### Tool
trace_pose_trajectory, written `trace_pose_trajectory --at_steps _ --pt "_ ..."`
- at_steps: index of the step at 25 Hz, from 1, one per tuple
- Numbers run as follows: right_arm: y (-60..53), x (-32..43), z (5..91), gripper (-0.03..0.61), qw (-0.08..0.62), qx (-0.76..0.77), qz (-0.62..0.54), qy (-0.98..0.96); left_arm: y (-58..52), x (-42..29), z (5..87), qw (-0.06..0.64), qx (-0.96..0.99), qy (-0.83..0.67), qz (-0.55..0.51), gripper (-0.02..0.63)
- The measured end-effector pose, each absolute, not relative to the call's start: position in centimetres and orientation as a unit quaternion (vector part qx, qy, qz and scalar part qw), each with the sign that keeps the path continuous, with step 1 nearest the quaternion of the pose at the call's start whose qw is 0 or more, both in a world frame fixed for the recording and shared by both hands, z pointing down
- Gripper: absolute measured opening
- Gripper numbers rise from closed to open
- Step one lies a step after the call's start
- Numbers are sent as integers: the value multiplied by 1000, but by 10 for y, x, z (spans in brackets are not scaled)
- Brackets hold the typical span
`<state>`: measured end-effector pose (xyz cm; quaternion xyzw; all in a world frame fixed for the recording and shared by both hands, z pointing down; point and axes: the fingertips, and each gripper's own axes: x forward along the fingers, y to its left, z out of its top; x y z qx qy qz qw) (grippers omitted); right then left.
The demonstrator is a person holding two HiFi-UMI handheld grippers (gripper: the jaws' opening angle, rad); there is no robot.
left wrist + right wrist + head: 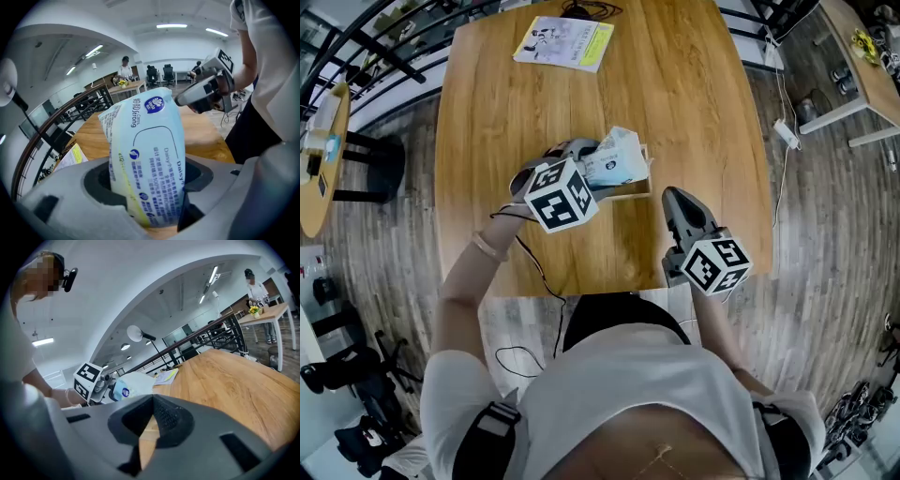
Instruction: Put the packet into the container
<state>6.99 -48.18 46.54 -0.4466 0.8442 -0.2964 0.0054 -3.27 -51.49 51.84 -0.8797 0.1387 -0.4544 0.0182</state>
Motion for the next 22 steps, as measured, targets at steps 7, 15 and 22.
trace_pose_trajectory --at_steps 7,15,22 --pt "-477 75 475 11 4 -458 -306 835 -513 -27 543 25 -856 100 -507 328" --pt "-474 81 476 11 8 -465 -310 829 -513 -35 572 49 -811 73 -578 330" --pt "-472 88 475 11 11 -474 -305 826 -509 -34 586 27 -801 74 -594 330"
